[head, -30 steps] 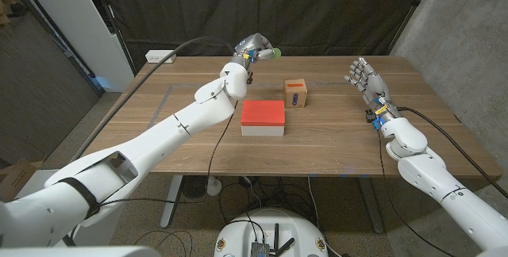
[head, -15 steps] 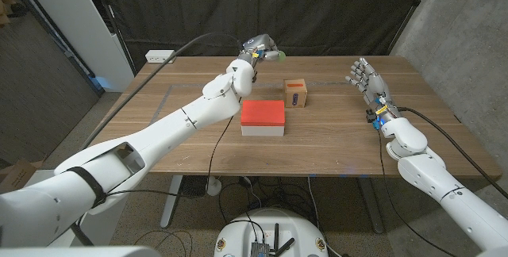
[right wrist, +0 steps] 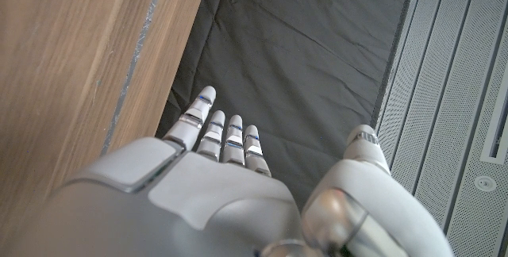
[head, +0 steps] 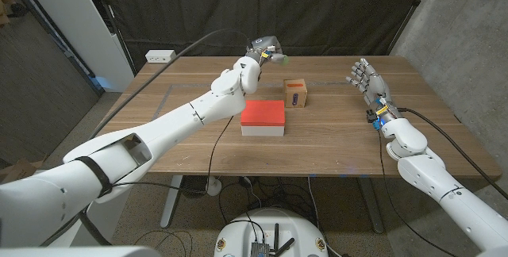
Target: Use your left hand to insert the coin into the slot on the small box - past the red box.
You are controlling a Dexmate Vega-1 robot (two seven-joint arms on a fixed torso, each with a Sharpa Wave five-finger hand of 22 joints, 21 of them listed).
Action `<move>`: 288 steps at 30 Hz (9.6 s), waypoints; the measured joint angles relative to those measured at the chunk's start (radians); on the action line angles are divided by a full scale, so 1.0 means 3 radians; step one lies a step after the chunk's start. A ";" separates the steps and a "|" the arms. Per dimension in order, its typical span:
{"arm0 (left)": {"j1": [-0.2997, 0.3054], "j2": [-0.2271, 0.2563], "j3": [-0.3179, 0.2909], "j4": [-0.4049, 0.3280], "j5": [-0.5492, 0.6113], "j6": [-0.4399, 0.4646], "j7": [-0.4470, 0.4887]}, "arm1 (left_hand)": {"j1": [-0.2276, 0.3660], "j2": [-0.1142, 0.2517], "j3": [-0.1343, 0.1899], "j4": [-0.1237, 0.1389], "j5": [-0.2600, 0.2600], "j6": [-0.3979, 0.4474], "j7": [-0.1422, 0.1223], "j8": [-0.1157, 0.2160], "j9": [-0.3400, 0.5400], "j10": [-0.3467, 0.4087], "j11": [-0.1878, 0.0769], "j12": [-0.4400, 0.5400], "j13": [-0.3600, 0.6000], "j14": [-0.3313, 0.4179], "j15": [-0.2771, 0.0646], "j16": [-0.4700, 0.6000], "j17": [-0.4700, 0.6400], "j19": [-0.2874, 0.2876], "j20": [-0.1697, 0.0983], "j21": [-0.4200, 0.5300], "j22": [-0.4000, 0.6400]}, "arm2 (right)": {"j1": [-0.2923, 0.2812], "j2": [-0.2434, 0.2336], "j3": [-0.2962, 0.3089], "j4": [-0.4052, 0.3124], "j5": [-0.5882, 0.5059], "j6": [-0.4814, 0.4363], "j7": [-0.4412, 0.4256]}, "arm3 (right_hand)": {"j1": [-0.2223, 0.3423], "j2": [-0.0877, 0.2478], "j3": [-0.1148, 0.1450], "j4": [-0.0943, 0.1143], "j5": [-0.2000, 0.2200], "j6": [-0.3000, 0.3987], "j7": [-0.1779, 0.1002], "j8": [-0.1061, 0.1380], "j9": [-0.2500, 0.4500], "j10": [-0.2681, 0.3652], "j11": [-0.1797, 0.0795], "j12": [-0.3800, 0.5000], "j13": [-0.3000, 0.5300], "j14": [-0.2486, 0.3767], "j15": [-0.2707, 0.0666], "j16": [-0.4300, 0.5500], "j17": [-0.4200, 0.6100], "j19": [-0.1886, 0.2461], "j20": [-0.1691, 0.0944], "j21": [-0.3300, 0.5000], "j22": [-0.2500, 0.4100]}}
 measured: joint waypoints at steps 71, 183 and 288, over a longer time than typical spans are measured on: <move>-0.0455 -0.0592 0.0651 0.0749 0.0623 0.0319 -0.0716 | 0.0025 -0.0028 0.0000 0.0000 -0.0014 0.0030 0.0008 -0.0052 0.0002 -0.0005 -0.0006 -0.0018 -0.0031 0.0000 0.0000 -0.0026 -0.0005 0.0000 0.0000 -0.0026 -0.0116 | -0.0105 -0.0012 0.0057 -0.0008 0.0047 0.0057 0.0019 | 0.0000 0.0000 0.0000 0.0000 0.0000 0.0000 0.0000 0.0000 0.0000 0.0018 -0.0018 0.0000 0.0000 0.0015 -0.0014 0.0000 -0.0015 0.0000 0.0000 0.0000 0.0000; -0.0497 -0.0850 0.0811 0.1322 0.0250 0.0162 -0.0351 | 0.0017 -0.0062 0.0001 0.0000 0.0011 0.0091 -0.0007 -0.0165 0.0022 -0.0024 -0.0023 -0.0047 -0.0032 0.0000 0.0000 -0.0059 0.0012 -0.0031 0.0005 -0.0012 -0.0215 | 0.0028 0.0039 0.0018 0.0183 0.0086 0.0116 0.0115 | 0.0000 0.0000 0.0000 0.0000 0.0000 0.0000 0.0000 0.0000 0.0000 0.0036 0.0000 0.0000 0.0000 0.0028 -0.0001 0.0000 -0.0031 0.0036 0.0000 0.0000 0.0000; -0.0290 -0.0511 0.0486 0.0859 0.0112 0.0045 -0.0042 | -0.0288 -0.0324 -0.0398 0.0041 0.0042 0.0040 0.0029 -0.0875 -0.0386 -0.0267 -0.0013 -0.1014 -0.1133 -0.0433 -0.0013 -0.0624 -0.0804 -0.0188 0.0054 -0.0592 -0.1554 | 0.0061 0.0085 -0.0063 0.0067 -0.0100 0.0070 -0.0100 | 0.0000 0.0000 0.0000 0.0000 0.0000 0.0047 -0.0011 0.0000 0.0017 0.0035 0.0000 0.0000 0.0000 0.0064 -0.0001 0.0017 -0.0029 0.0054 0.0017 0.0000 0.0000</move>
